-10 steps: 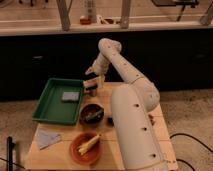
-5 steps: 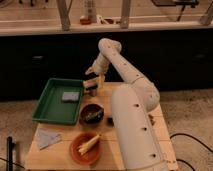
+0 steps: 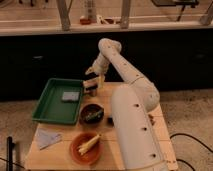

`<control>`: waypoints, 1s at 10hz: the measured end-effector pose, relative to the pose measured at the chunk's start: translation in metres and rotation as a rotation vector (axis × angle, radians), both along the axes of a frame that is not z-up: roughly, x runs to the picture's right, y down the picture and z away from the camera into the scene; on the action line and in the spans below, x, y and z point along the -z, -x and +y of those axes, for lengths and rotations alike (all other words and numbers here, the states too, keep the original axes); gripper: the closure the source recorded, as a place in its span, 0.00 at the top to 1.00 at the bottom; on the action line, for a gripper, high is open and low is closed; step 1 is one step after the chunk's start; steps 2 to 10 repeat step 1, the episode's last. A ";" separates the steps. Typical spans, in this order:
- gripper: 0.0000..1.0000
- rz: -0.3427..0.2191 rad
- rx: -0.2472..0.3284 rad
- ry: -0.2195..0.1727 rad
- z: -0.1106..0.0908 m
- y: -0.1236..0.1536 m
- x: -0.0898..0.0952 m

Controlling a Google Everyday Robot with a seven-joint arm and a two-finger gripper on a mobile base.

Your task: Place eraser in metal cup

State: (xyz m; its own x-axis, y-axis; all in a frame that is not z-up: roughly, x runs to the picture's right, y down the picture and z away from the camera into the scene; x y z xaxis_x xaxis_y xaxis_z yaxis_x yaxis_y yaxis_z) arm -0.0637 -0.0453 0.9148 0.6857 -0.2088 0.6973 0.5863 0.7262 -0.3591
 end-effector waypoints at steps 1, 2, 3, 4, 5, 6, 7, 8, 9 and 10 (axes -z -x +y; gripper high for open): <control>0.80 0.000 0.000 0.000 0.000 0.000 0.000; 0.80 0.000 0.000 0.000 0.000 0.000 0.000; 0.80 0.000 0.000 0.000 0.000 0.000 0.000; 0.80 0.000 0.000 0.000 0.000 0.000 0.000; 0.80 0.000 0.000 0.000 0.000 0.000 0.000; 0.80 0.000 0.000 0.000 0.000 0.000 0.000; 0.80 0.000 0.000 0.000 0.000 0.000 0.000; 0.80 0.000 0.000 0.000 0.000 0.000 0.000; 0.80 0.000 0.000 0.000 0.000 0.000 0.000; 0.80 0.000 0.000 0.000 0.000 0.000 0.000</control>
